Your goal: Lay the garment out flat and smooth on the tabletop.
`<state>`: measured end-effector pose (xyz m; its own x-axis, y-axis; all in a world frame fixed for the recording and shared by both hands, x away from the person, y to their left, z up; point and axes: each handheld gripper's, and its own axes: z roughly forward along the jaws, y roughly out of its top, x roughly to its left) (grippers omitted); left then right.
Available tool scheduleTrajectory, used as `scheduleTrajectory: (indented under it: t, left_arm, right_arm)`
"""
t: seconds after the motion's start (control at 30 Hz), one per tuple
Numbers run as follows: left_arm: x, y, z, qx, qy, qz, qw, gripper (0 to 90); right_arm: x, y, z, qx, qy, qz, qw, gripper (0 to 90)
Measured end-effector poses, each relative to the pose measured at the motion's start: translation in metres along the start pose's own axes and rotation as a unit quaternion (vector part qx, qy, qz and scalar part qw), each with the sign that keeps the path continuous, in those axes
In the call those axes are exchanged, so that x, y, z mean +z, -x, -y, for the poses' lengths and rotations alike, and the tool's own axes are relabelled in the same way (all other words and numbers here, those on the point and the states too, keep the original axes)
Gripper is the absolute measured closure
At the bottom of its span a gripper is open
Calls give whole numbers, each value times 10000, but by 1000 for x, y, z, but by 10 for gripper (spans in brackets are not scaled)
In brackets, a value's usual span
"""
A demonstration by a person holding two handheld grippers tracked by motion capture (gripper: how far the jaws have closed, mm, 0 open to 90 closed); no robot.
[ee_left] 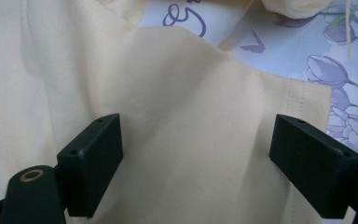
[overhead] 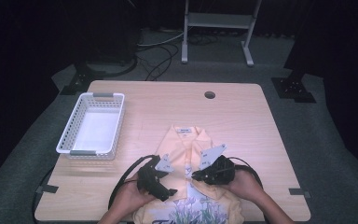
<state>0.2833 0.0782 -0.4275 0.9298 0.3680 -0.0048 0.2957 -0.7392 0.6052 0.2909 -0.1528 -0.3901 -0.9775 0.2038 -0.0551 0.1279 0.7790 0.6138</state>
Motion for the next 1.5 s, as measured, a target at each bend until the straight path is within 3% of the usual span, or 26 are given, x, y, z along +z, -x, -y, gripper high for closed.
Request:
scheduleTrajectory:
  t: [0.57,1.5]
  left_arm:
    - [0,0,-1,50,-62,12,10000,167]
    - [0,1,-1,34,-83,-4,10000,167]
  right_arm:
    - [-25,10,8,-19,-166,176,9997,860]
    - [-58,23,36,206,-327,548,9977,860]
